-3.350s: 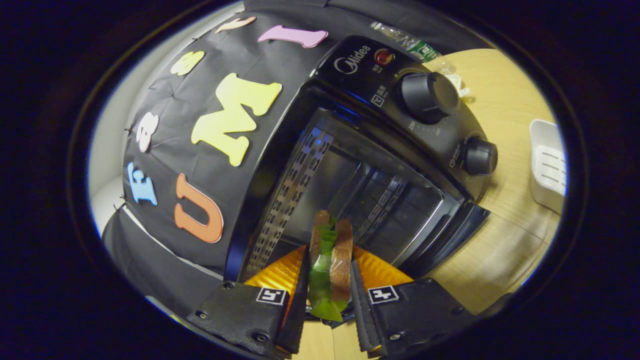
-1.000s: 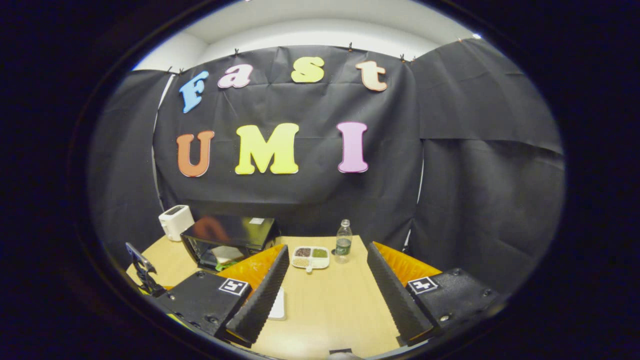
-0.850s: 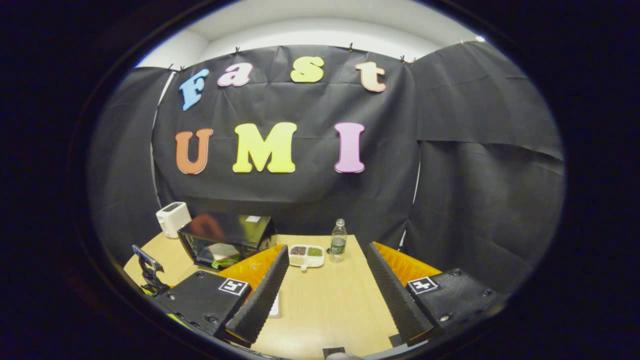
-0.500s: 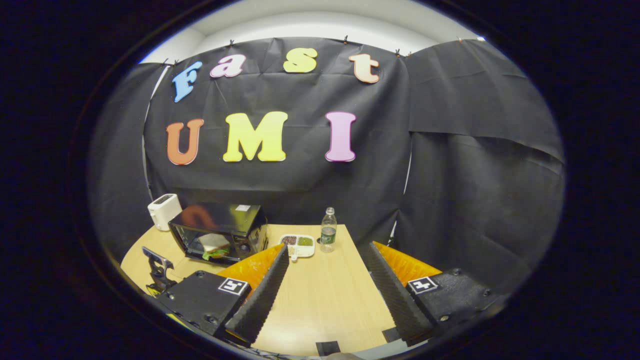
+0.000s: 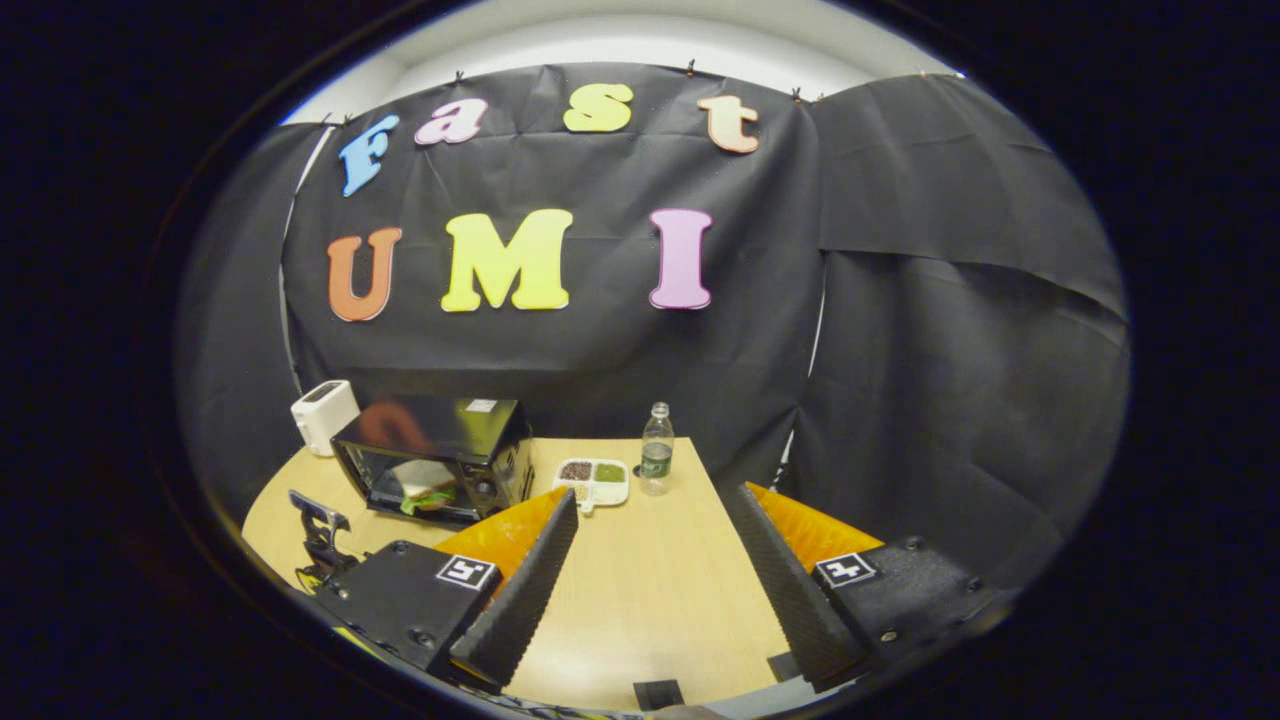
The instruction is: Open the electric oven with the left hand, put the food in, and close the electric oven.
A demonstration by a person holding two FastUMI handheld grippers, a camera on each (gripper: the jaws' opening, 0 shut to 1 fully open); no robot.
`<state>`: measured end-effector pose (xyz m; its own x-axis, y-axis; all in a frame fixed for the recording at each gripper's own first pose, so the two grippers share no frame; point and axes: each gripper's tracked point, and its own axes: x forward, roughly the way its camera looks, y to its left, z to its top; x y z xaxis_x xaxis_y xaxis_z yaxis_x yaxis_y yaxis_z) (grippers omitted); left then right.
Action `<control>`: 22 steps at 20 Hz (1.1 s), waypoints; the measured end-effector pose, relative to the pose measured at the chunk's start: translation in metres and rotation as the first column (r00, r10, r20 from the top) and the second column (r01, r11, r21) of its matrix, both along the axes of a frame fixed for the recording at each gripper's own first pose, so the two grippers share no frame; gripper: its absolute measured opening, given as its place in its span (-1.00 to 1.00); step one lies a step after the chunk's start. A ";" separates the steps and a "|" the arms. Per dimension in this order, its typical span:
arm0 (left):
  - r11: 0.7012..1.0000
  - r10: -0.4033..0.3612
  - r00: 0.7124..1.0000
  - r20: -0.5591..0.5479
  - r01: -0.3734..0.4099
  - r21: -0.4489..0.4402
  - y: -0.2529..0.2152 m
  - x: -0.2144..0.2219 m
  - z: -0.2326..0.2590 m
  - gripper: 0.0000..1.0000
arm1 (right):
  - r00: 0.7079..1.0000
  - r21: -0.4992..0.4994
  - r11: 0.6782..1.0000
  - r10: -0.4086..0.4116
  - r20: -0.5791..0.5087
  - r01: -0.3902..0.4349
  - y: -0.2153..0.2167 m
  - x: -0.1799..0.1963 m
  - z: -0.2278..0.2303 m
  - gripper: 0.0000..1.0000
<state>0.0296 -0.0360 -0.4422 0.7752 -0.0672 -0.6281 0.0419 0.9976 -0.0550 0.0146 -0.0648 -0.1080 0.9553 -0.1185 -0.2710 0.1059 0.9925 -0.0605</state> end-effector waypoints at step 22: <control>0.999 0.018 0.984 0.178 -0.010 -0.048 0.002 0.061 0.120 0.92 | 1.000 0.036 0.999 0.030 0.004 -0.030 0.013 0.037 0.006 0.82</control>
<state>0.0906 -0.0343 -0.3222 0.8758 -0.0816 -0.4757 0.0412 0.9946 -0.0948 0.0512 -0.0516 -0.1022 0.9591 -0.0798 -0.2716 0.0762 0.9968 -0.0239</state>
